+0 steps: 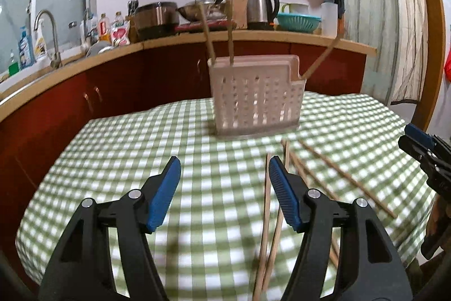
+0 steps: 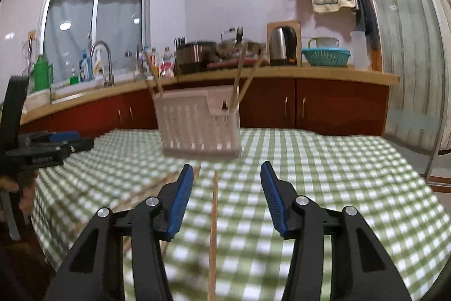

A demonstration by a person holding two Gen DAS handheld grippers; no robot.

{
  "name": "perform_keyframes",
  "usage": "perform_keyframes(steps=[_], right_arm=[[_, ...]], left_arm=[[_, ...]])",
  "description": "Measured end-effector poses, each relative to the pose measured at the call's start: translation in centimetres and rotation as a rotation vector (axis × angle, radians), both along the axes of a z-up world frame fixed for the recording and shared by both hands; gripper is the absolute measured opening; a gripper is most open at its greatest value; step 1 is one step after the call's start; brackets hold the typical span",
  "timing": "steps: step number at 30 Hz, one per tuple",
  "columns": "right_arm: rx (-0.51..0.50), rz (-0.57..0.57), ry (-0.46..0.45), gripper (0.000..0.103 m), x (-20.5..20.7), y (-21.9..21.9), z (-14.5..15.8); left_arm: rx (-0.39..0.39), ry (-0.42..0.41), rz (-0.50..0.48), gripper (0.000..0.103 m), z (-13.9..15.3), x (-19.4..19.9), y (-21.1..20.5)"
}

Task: Organize utensils
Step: 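Move both open tools back down to the loose chopsticks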

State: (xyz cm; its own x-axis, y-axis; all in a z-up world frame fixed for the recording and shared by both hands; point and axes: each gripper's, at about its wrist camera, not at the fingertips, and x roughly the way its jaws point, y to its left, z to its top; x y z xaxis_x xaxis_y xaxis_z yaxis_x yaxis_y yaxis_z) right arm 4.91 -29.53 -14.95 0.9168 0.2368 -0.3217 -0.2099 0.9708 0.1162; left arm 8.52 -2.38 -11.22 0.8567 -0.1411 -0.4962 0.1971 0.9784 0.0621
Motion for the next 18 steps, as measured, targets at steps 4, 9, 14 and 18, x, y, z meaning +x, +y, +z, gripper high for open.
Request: perform_keyframes(steps=[4, 9, 14, 18], right_arm=[[0.001, 0.023, 0.047, 0.044, -0.9, 0.0, -2.1], [-0.01, 0.051, 0.102, 0.037, -1.4, 0.4, -4.3], [-0.028, 0.081, 0.153, 0.028, -1.8, 0.5, -6.0], [-0.033, 0.088, 0.184, 0.014, -1.8, 0.4, -6.8]], left_arm=[[0.015, 0.025, 0.022, 0.062, -2.1, -1.6, 0.5], [0.028, 0.069, 0.039, 0.056, -4.2, -2.8, 0.8], [0.033, 0.097, 0.033, 0.055, -5.7, -3.9, 0.9], [0.034, 0.111, 0.025, 0.055, -6.3, -4.6, 0.9]])
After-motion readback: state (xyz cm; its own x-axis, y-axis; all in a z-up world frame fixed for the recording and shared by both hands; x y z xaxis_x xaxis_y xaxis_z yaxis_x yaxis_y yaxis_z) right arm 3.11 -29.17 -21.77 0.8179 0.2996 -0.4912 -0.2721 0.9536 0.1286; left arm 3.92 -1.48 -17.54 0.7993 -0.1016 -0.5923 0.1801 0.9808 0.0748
